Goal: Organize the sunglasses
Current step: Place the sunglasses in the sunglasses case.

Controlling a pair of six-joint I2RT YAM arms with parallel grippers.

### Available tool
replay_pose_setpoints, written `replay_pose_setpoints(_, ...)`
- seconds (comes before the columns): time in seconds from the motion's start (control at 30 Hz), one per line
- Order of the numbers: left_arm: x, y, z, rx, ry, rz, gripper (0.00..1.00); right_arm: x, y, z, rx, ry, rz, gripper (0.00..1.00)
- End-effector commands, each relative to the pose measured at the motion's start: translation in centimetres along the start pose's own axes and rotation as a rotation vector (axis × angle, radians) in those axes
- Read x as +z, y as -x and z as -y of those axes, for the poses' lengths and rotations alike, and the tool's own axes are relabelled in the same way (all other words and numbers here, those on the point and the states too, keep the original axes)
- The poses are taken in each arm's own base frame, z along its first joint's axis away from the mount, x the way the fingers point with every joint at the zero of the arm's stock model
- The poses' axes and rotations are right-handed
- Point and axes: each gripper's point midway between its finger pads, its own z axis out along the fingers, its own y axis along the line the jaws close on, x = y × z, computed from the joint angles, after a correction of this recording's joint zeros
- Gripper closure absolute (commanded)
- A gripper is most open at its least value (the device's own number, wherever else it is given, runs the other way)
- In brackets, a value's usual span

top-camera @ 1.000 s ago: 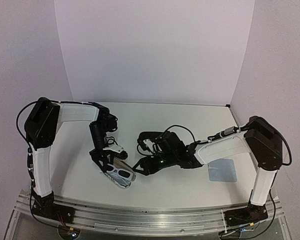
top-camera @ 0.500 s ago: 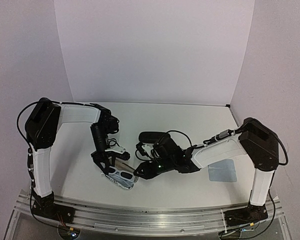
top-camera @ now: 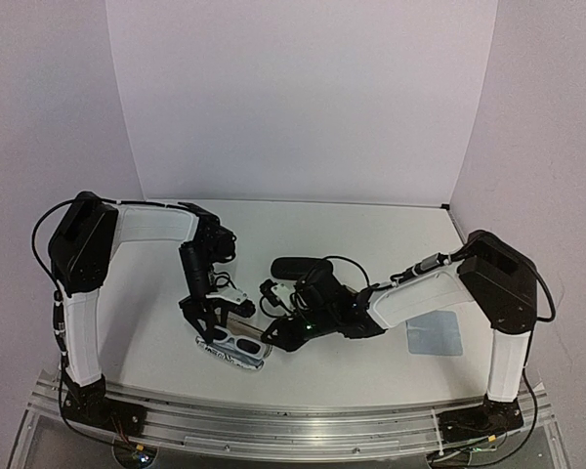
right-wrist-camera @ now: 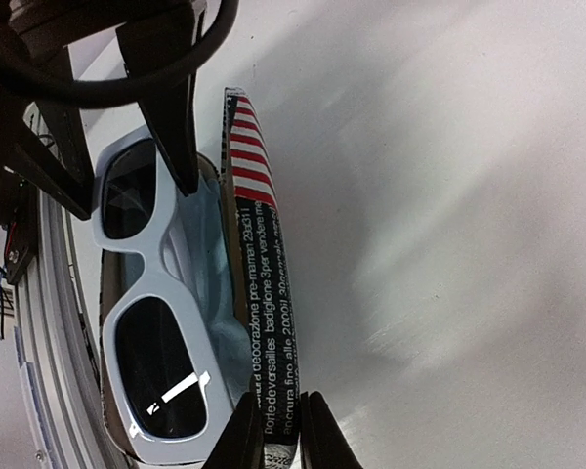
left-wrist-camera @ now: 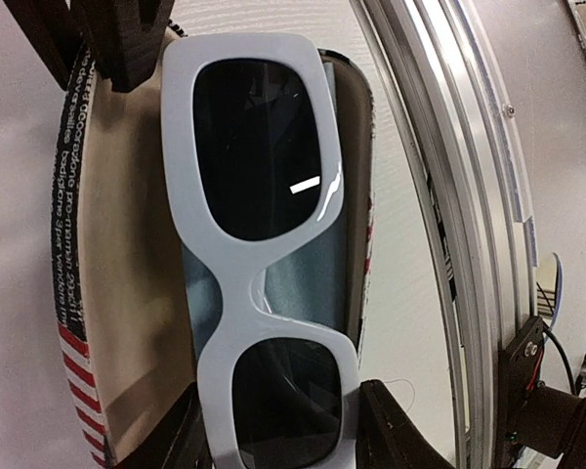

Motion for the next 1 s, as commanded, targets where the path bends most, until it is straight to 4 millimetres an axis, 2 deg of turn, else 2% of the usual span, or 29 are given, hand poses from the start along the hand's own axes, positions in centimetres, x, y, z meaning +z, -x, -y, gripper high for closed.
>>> replay_pose_setpoints(0.0, -1.8, 1.2, 1.2, 0.077, 0.023, 0.016, 1.0, 0.2, 2.2, -0.8, -0.113, 0.017, 0.051, 0.86)
replay_pose_setpoints(0.33, -0.5, 0.8, 0.7, 0.054, 0.016, 0.024, 1.0, 0.1, 3.0, -0.8, -0.178, 0.005, 0.072, 0.86)
replay_pose_setpoints(0.5, 0.3, 0.9, 1.5, 0.027, -0.011, 0.033, 0.99, 0.0, 3.3, -0.5, -0.177, -0.016, 0.082, 0.86)
replay_pose_setpoints(0.67, 1.2, 0.6, 2.2, -0.009, -0.022, 0.047, 0.87, -0.1, 3.6, -0.4, -0.181, -0.031, 0.093, 0.86)
replay_pose_setpoints(0.97, 0.4, 1.8, 0.8, -0.029, 0.042, 0.091, 0.66, -0.2, 3.8, -0.5, -0.187, -0.028, 0.099, 0.86)
